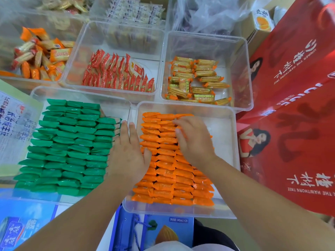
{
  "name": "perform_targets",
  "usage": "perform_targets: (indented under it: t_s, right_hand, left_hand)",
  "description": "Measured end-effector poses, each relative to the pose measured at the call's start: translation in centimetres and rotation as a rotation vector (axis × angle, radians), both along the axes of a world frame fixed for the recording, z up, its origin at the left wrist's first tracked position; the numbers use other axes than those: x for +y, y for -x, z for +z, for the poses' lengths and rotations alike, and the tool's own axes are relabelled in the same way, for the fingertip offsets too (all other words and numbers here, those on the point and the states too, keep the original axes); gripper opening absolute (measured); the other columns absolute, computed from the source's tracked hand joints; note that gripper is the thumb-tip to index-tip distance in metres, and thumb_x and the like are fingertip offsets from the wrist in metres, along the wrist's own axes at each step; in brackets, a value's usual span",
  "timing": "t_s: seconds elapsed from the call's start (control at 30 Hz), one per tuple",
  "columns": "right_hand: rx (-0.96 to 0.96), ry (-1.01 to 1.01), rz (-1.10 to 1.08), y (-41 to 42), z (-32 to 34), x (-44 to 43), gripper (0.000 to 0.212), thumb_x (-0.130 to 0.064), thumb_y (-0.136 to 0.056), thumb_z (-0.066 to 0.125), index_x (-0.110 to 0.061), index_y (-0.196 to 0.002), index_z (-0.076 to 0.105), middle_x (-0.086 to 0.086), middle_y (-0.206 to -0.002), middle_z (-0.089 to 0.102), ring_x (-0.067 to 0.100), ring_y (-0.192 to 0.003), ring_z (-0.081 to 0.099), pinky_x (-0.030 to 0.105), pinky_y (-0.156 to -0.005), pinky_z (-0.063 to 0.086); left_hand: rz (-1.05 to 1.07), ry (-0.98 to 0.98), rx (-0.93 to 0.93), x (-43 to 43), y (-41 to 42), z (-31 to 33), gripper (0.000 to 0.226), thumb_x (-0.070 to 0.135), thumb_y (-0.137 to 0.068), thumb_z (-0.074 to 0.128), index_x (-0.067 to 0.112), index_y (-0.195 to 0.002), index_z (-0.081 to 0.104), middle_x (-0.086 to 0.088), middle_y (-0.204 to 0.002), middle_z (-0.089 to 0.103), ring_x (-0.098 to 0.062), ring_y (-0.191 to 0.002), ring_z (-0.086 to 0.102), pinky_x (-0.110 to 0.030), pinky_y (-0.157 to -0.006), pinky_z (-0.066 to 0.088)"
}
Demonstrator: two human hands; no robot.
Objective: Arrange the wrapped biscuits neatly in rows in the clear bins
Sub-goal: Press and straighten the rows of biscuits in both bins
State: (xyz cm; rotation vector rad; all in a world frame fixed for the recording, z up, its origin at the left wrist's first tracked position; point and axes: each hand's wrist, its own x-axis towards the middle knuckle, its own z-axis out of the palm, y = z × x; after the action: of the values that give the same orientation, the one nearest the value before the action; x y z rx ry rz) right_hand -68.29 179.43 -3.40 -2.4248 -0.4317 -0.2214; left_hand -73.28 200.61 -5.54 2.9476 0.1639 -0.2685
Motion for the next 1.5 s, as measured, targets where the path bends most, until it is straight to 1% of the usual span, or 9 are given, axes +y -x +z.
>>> perform_targets:
  t_s: [0.13, 0.23, 0.3, 0.73, 0.93, 1.1, 1.27, 1.4, 1.5]
  right_hand:
    - [0.221, -0.03, -0.363, 0.1, -1.2, -4.5, 0.036, -0.026, -0.103, 0.044, -0.01, -0.13, 0.061, 0.008, -0.13, 0.059, 0.026, -0.125, 0.049, 0.026, -0.103, 0.032]
    - [0.612, -0.015, -0.402, -0.8, -2.9, -5.5, 0.053, -0.036, -0.107, 0.037, -0.012, -0.154, 0.036, 0.015, -0.161, 0.03, 0.026, -0.15, 0.024, 0.035, -0.118, 0.021]
    - [0.736, -0.068, -0.372, -1.1, -3.5, -5.1, 0.056, -0.04, -0.108, 0.032, -0.016, -0.158, 0.026, 0.012, -0.166, 0.019, 0.022, -0.154, 0.014, 0.035, -0.121, 0.015]
    - [0.669, 0.041, -0.312, -0.4, -4.9, -2.9, 0.05, -0.028, -0.109, 0.03, -0.01, -0.156, 0.029, 0.01, -0.164, 0.023, 0.023, -0.151, 0.022, 0.034, -0.119, 0.022]
    - [0.826, -0.39, -0.377, -0.1, -3.2, -4.7, 0.061, -0.053, -0.105, 0.032, -0.039, -0.159, 0.006, -0.003, -0.168, 0.011, 0.018, -0.153, 0.016, 0.048, -0.123, 0.02]
    - [0.893, -0.579, -0.579, 3.5, -0.7, -5.4, 0.064, -0.068, -0.099, 0.032, -0.055, -0.154, 0.003, -0.006, -0.163, 0.027, 0.024, -0.144, 0.037, 0.038, -0.101, 0.034]
    - [1.076, -0.621, -0.689, 7.4, -1.8, -5.2, 0.063, -0.072, -0.097, 0.026, -0.049, -0.155, 0.015, -0.004, -0.159, 0.036, 0.029, -0.142, 0.041, 0.05, -0.112, 0.034]
    - [1.121, -0.683, -0.65, 8.4, -2.2, -4.2, 0.041, -0.061, -0.103, 0.023, -0.057, -0.141, 0.038, -0.004, -0.135, 0.061, 0.026, -0.116, 0.063, 0.055, -0.099, 0.051]
    - [1.15, -0.688, -0.645, 8.3, -2.2, -3.6, 0.04, -0.058, -0.105, 0.024, -0.056, -0.142, 0.037, -0.004, -0.133, 0.062, 0.027, -0.116, 0.063, 0.059, -0.1, 0.05]
  left_hand:
    - [0.0, 0.0, 0.008, 0.0, 0.0, 0.1, 0.084, 0.054, -0.091, 0.023, 0.008, -0.159, 0.006, -0.017, -0.166, 0.007, -0.042, -0.139, 0.038, -0.055, -0.103, 0.049]
    - [0.0, -0.007, 0.012, 0.0, 0.0, 0.1, 0.083, 0.054, -0.091, 0.024, 0.008, -0.159, 0.006, -0.016, -0.166, 0.007, -0.041, -0.14, 0.037, -0.055, -0.103, 0.049]
    - [0.004, -0.006, 0.016, 0.0, 0.0, 0.1, 0.083, 0.054, -0.091, 0.024, 0.009, -0.159, 0.005, -0.016, -0.166, 0.007, -0.041, -0.14, 0.038, -0.055, -0.103, 0.049]
    - [0.007, 0.002, 0.008, 0.0, 0.0, 0.0, 0.083, 0.053, -0.09, 0.026, 0.01, -0.158, 0.006, -0.014, -0.166, 0.008, -0.041, -0.137, 0.04, -0.054, -0.101, 0.051]
    - [0.014, -0.007, 0.016, -0.1, -0.1, 0.3, 0.084, 0.052, -0.09, 0.024, 0.009, -0.159, 0.005, -0.017, -0.166, 0.009, -0.04, -0.139, 0.039, -0.053, -0.101, 0.051]
    - [0.01, 0.004, 0.01, -0.1, 0.0, 0.3, 0.084, 0.052, -0.09, 0.025, 0.008, -0.159, 0.006, -0.017, -0.166, 0.008, -0.041, -0.139, 0.038, -0.055, -0.102, 0.05]
    - [0.006, -0.001, -0.005, -0.1, -0.1, 0.3, 0.083, 0.052, -0.091, 0.025, 0.007, -0.158, 0.007, -0.019, -0.165, 0.009, -0.042, -0.137, 0.04, -0.054, -0.102, 0.05]
    - [0.003, -0.001, -0.016, -0.1, 0.0, 0.3, 0.083, 0.052, -0.091, 0.027, 0.007, -0.158, 0.007, -0.019, -0.165, 0.01, -0.043, -0.137, 0.041, -0.055, -0.101, 0.05]
    - [0.003, -0.002, -0.025, -0.2, 0.0, 0.3, 0.083, 0.052, -0.091, 0.028, 0.008, -0.157, 0.007, -0.018, -0.165, 0.011, -0.042, -0.136, 0.041, -0.054, -0.1, 0.051]
